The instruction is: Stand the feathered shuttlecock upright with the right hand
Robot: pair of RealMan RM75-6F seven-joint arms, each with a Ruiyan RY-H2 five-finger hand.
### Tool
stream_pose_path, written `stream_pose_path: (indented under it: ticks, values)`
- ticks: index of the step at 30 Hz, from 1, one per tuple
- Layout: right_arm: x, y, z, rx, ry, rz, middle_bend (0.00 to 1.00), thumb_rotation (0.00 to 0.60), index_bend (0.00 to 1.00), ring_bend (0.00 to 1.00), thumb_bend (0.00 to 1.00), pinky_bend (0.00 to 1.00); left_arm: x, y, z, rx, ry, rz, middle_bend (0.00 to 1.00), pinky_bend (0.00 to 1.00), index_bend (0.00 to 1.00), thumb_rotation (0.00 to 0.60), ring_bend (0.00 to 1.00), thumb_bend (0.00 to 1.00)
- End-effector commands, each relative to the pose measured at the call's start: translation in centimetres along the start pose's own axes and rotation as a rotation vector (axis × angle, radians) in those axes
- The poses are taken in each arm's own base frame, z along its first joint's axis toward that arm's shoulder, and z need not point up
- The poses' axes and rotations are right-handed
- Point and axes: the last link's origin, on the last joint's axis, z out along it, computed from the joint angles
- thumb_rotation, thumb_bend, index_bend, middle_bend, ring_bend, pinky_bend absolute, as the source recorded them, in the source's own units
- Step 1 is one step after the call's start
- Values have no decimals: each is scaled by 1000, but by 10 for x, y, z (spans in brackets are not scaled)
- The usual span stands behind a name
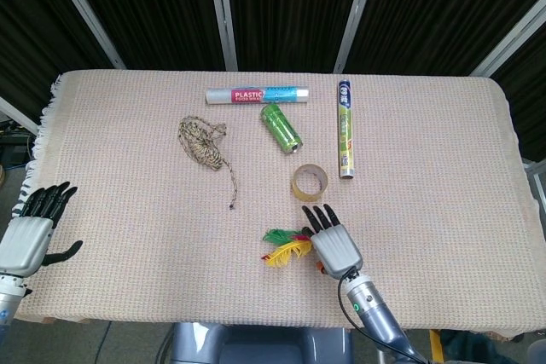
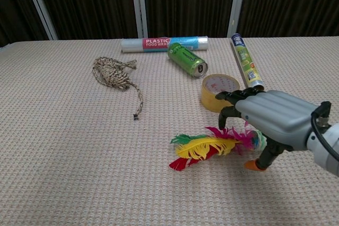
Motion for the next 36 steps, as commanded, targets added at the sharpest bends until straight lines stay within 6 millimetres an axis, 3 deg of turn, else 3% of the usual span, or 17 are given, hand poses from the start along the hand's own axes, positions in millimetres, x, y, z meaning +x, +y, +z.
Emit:
stream_pose_path:
  ticks: [1, 12, 22, 28, 36]
  values:
    - [-2, -14, 4, 20, -14, 2, 0, 600, 304, 0, 128, 0, 1, 0, -2, -8, 1, -5, 0, 0, 0, 600, 0, 240]
    - [-7, -31, 15, 58, -7, 23, 0, 600, 394, 0, 172, 0, 2, -1, -3, -17, -3, -14, 0, 0, 0, 600, 0, 242]
    - [-6, -29, 21, 61, 41, 11, 51, 600, 668, 0, 239, 0, 3, -2, -4, -14, 1, -16, 0, 0, 0, 600, 0, 244]
    - [6, -15, 15, 45, 89, -14, 87, 600, 698, 0, 248, 0, 1, -1, -3, -19, -9, -10, 0, 0, 0, 600, 0, 243]
    - [53, 36, -12, -55, 189, -69, 88, 600, 676, 0, 248, 0, -7, 3, -2, -22, -37, 11, 0, 0, 0, 600, 0, 242]
